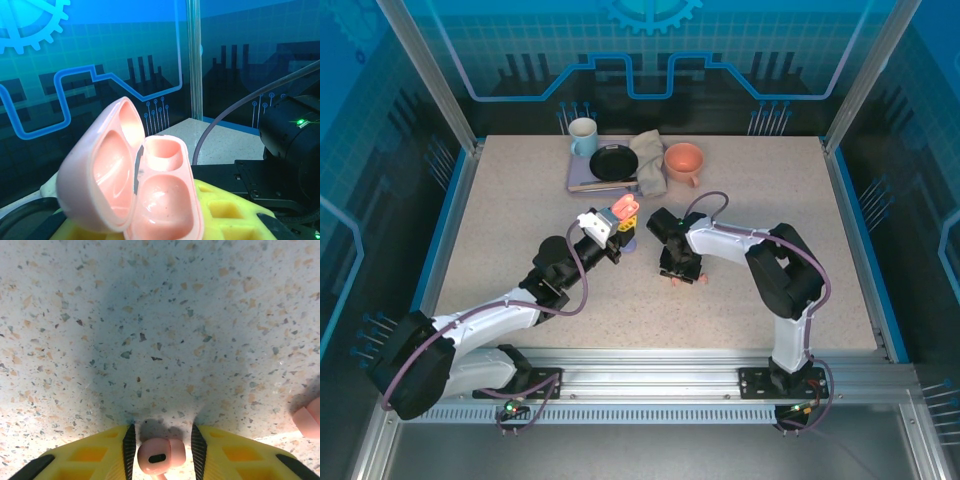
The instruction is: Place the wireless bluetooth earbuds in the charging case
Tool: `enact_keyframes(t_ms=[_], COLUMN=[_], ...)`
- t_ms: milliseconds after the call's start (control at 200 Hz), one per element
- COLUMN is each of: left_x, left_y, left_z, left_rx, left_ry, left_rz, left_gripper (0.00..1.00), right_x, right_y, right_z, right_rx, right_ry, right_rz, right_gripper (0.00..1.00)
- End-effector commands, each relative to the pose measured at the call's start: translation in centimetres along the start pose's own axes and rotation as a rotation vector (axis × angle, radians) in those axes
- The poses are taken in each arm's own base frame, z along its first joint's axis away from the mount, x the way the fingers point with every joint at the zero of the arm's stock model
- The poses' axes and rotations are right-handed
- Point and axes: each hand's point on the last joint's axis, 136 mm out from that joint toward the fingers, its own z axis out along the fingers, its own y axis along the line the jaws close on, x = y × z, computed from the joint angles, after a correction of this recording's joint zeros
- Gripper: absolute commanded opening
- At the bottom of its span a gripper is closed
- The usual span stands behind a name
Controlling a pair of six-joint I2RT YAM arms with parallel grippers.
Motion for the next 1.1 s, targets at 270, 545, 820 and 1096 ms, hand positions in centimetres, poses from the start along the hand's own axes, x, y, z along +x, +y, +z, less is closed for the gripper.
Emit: enact_keyframes(t_ms=[270, 545, 820, 1096], left_x=[-1.64, -1.66, -1.64, -1.71], left_y=[0.06, 0.02, 0.01, 0.04], left_z=[0.12, 0.3, 0.37, 0.31], left_rx=[0.013, 0.015, 0.017, 0.015], left_ry=[-0.043, -0.043, -0.042, -0.044], left_rz=[-0.013, -0.015, -0.016, -0.017], left_gripper=[0.0, 0.0, 0.0, 0.0], right_x=[0.88, 1.09, 1.41, 1.59], right_y=[-0.85, -0.64, -0.47, -0.09], right_z=[1.37, 1.4, 1.44, 1.39], right_rx=[0.003, -0.004, 0.0, -0.003], right_ry=[0.041, 0.045, 0.051, 0.051], right_rz=[0.043, 0.029, 0.019, 0.013], right_gripper=[0.33, 0.33, 0.35, 0.27])
